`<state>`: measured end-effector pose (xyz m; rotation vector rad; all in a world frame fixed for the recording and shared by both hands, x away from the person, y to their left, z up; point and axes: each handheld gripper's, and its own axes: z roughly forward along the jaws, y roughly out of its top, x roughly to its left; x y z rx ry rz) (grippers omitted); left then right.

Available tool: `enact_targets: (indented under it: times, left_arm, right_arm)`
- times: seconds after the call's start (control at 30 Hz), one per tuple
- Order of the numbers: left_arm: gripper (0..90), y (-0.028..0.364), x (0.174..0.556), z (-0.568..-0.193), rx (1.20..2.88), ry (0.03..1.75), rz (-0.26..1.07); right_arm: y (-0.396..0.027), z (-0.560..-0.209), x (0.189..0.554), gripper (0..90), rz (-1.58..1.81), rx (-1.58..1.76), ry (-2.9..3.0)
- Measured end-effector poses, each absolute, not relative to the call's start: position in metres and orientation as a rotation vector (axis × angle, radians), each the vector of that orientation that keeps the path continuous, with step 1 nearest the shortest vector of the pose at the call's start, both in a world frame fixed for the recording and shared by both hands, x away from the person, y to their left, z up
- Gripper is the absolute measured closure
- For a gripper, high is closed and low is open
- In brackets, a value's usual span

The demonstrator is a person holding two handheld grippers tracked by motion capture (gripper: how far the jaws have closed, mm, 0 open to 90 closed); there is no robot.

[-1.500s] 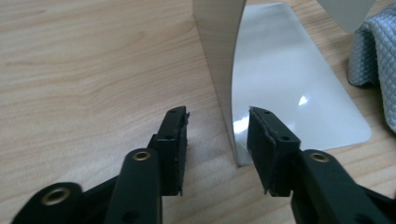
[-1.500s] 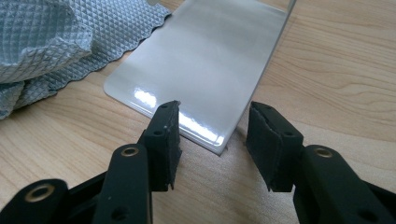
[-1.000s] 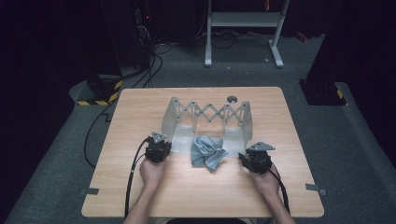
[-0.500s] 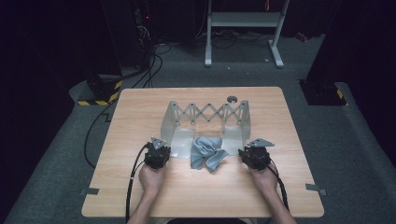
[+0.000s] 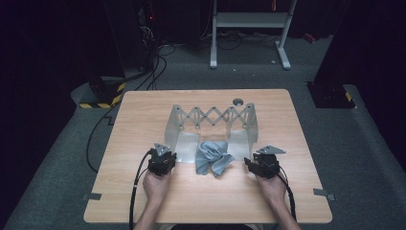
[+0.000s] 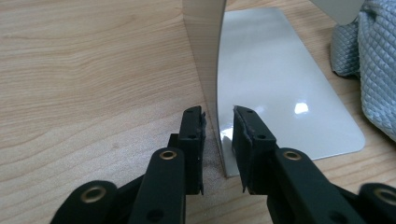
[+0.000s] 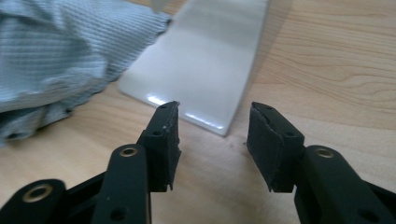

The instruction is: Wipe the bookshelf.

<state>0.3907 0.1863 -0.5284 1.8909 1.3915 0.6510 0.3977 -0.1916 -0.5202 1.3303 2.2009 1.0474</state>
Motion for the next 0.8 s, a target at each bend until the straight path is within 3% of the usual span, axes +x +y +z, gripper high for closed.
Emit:
enact_targets:
  times: [0.3, 0.53, 0.8]
  left_arm:
    - [71.7, 0.187, 0.392, -0.529, 1.887, 1.391, 0.635]
    - [72.8, 0.187, 0.392, -0.528, 1.888, 1.393, 0.635]
    - [72.8, 0.186, 0.392, -0.529, 1.890, 1.392, 0.652]
  right_arm:
    - [-0.168, -0.494, 0.382, 49.0, 1.170, 1.206, 2.245]
    - [-0.143, -0.483, 0.391, 46.4, 1.206, 1.128, 2.317]
    - [-0.114, -0.474, 0.404, 37.6, 1.244, 1.038, 2.362]
